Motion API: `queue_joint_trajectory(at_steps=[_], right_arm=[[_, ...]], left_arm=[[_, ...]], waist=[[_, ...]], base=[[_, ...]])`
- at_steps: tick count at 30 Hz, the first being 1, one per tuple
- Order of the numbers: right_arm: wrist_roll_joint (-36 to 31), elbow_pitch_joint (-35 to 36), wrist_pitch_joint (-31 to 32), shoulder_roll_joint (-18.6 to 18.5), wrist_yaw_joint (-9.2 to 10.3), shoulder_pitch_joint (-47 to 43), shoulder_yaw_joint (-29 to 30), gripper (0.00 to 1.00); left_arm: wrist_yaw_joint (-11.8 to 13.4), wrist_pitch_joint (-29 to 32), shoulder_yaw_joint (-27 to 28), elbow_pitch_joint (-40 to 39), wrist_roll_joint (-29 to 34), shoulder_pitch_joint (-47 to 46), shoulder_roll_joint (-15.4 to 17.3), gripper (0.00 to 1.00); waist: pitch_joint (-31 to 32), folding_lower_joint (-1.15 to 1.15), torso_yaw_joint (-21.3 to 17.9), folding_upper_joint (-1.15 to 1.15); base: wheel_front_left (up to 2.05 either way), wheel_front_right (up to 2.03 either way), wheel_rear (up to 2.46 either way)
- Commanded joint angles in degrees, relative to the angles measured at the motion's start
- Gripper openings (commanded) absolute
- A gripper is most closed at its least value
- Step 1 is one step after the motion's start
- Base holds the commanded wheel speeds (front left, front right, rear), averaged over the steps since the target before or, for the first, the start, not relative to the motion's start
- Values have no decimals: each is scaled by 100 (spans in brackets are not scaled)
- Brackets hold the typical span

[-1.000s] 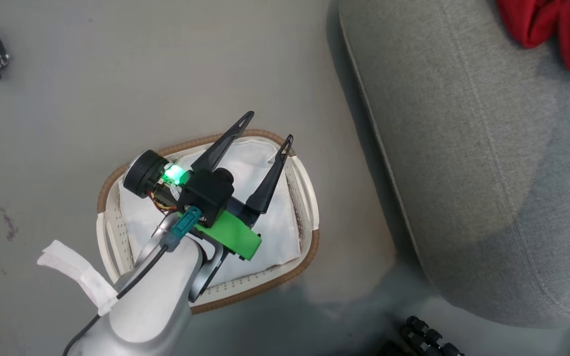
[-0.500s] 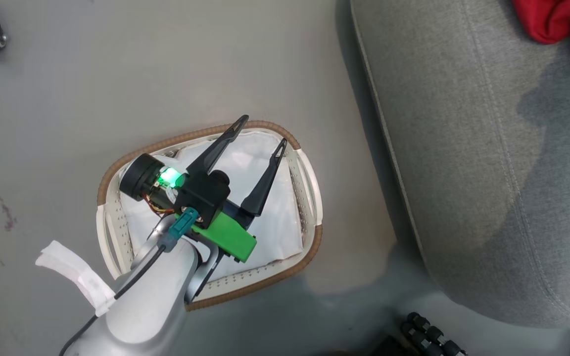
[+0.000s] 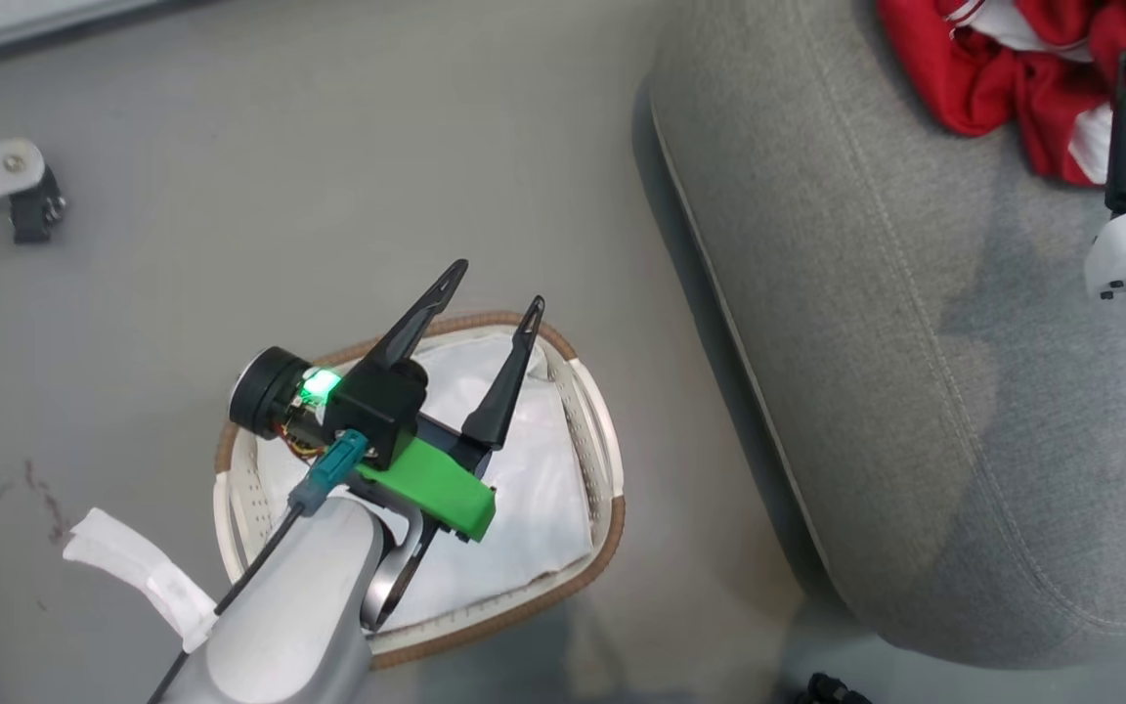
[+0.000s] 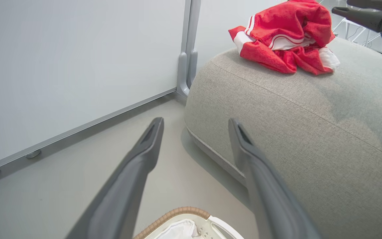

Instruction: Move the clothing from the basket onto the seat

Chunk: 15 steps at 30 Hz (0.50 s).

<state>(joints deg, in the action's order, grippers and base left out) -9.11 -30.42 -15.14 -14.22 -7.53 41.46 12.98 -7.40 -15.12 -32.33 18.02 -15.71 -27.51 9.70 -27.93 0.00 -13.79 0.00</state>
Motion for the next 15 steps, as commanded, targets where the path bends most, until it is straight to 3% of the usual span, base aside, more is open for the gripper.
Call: queue_joint_trajectory(at_steps=[1,12,15], right_arm=[[54,39,-1,8,8,-112,-55,100],[360,16,-1,327,8,-485,-623,100],[508,63,-1,565,8,-696,-715,100]], left_arm=[[-16,-4,87,13,-46,121,-29,100],[36,-4,1120,76,-85,858,-297,100],[81,-4,1526,39,-104,1147,-377,100]], waist=[[449,0,121,0],[1428,0,727,0],[1618,0,877,0]], base=[[0,0,0],[0,0,0],[0,0,0]])
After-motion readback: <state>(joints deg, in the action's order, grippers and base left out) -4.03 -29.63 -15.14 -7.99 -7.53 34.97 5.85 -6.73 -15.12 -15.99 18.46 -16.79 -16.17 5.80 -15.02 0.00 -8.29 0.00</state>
